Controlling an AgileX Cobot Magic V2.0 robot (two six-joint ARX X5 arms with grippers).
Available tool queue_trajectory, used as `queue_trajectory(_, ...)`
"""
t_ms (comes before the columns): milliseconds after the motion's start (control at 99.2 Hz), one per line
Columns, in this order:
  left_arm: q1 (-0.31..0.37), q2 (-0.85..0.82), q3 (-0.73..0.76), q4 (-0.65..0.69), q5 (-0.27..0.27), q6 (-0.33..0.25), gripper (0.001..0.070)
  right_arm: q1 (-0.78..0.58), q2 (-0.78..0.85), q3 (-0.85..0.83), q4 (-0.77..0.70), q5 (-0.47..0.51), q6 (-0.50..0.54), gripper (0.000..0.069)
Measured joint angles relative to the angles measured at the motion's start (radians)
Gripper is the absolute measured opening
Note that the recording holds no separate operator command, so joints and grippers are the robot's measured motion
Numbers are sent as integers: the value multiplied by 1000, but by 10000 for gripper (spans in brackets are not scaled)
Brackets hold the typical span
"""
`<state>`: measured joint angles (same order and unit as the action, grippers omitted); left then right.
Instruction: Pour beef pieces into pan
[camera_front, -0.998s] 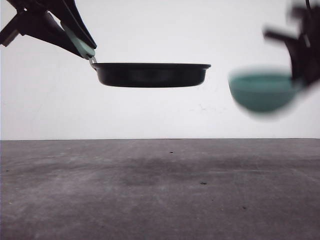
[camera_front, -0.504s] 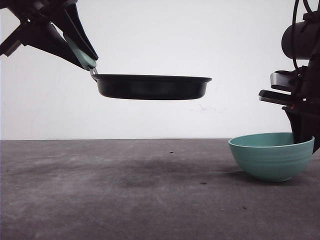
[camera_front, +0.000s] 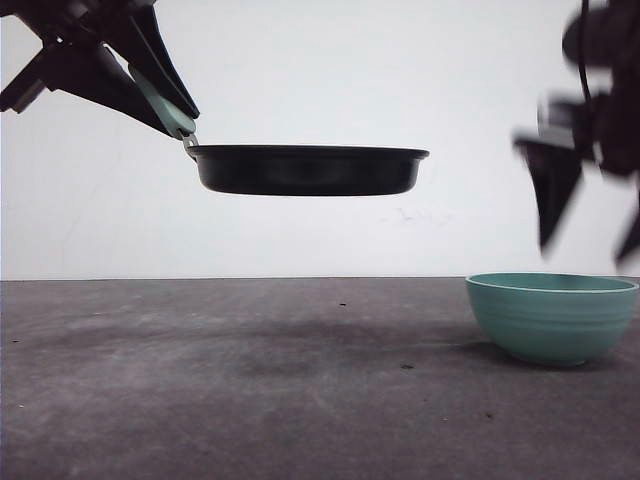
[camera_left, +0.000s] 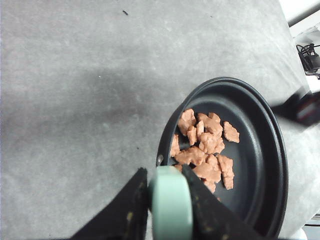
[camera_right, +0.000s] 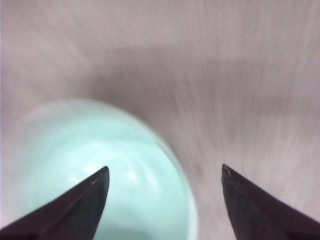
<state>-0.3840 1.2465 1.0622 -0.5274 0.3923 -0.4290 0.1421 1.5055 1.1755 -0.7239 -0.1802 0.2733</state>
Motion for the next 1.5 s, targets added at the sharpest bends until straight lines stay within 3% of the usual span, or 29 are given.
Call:
queue_trajectory(40, 0, 0, 0, 0, 0, 1, 60, 0, -35, 62, -3, -6, 0, 414)
queue_trajectory(111, 0, 0, 0, 6, -2, 7, 60, 15, -112, 184, 1, -26, -25, 208)
queue_trajectory(151, 2, 2, 0, 16, -5, 11, 60, 34, -158, 242, 10, -25, -55, 125)
queue_trajectory(242, 18, 18, 0, 49, -8, 18, 60, 103, -261, 346, 48, -16, -136, 42)
queue_trajectory(383, 69, 77, 0, 68, -17, 18, 60, 222, -412, 386, 89, 46, -224, 17)
queue_trajectory(585, 112, 212, 0, 84, -21, 22, 60, 328, -525, 385, -61, 141, -251, 14)
queue_trajectory(837, 122, 354, 0, 84, -15, 22, 60, 342, -533, 373, -298, 338, -259, 14)
queue_trajectory(998, 121, 359, 0, 94, -8, 22, 67, 342, -539, 372, -311, 367, -259, 14)
queue_trajectory(1079, 122, 359, 0, 94, -3, 21, 169, 342, -541, 372, -305, 367, -259, 14)
queue_trajectory(1200, 130, 359, 0, 87, -1, 16, 509, 342, -539, 372, -273, 366, -259, 14)
queue_trajectory(1260, 134, 357, 0, 80, -1, 11, 628, 342, -538, 372, -256, 365, -259, 14)
queue_trajectory(1331, 142, 335, 0, 72, -2, 6, 691, 342, -538, 372, -243, 365, -259, 14)
queue_trajectory(1502, 169, 161, 10, 83, -37, 0, 692, 342, -533, 366, -209, 365, -268, 14)
